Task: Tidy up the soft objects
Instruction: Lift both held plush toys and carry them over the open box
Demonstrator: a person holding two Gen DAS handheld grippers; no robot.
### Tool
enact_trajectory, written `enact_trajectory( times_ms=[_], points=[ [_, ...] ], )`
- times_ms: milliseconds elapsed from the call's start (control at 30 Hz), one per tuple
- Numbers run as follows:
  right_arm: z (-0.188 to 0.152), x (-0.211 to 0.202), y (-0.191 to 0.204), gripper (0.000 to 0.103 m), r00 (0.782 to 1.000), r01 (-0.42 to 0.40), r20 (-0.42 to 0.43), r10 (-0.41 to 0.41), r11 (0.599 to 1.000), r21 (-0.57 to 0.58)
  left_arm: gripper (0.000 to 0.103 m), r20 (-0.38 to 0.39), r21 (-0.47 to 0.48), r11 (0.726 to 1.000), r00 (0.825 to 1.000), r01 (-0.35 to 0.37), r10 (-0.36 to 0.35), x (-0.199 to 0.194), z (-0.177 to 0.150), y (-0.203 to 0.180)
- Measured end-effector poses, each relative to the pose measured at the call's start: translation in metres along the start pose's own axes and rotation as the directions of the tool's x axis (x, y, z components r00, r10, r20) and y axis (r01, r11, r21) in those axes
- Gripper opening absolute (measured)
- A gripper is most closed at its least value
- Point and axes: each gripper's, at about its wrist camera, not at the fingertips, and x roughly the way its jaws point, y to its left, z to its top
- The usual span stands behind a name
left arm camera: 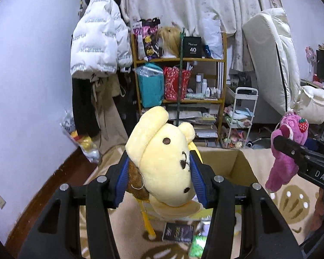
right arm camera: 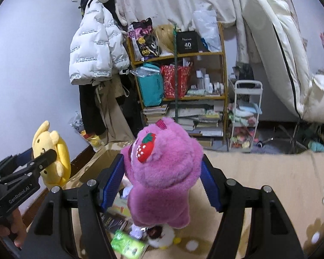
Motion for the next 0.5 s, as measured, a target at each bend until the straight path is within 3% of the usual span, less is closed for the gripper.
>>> enact_trajectory(
  times_ms=[300, 500],
  points=[
    [0.009, 0.025, -0.007, 0.072, 1.000, -0.013, 0.005, 0.013, 1.000, 0.011, 0.051, 0.058, 0.034, 0.999, 0.998, -0.021, 0.019, 0.008, 0.009, -0.001],
    [0.011, 0.039, 0.002, 0.073, 1.000, -0.027, 0.008, 0.027, 0.999, -0.041, 0.051, 0.052, 0.035, 0.999, 0.998, -0.024, 0.022, 0.020, 0.003, -0.002]
  ],
)
